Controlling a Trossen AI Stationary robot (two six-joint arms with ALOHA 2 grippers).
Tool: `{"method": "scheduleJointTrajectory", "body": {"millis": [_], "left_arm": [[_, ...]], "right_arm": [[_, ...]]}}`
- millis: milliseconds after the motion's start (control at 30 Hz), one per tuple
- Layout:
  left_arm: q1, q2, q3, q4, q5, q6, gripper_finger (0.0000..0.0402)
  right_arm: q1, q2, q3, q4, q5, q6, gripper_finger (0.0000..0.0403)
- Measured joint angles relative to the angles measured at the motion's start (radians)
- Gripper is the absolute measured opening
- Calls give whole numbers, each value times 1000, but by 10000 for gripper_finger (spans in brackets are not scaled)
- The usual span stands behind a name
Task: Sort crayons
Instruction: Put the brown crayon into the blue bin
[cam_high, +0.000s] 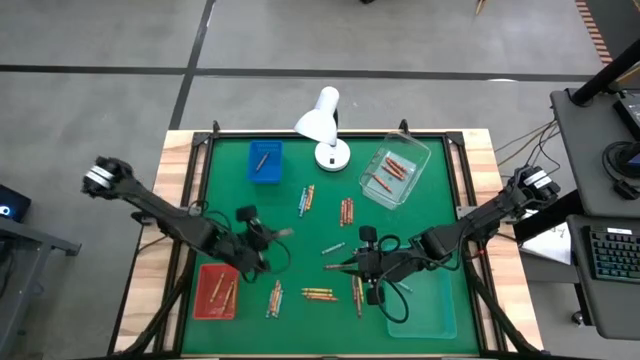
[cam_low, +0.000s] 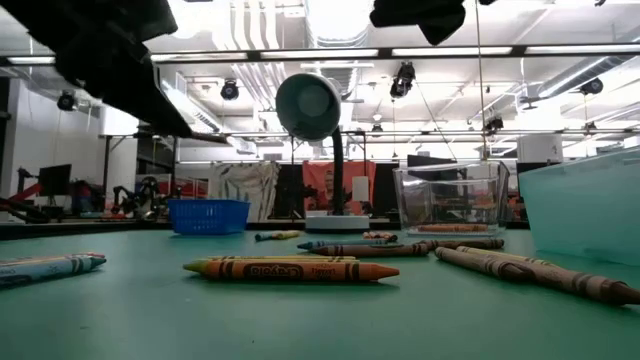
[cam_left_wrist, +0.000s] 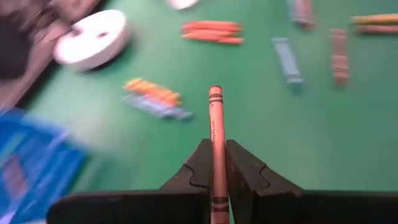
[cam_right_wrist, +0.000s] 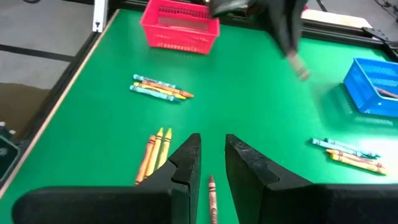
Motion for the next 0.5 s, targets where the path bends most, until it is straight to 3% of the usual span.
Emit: {"method": "scheduleJointTrajectory", "body": {"millis": [200,500], "left_arm": [[58,-225,0,-202,-5,-174,1],[71,-420,57,-227,-32,-38,1]], "right_arm": [[-62,-19,3,-53,-1,0,63],[-264,-23,30,-166,-3,-98,63]]}}
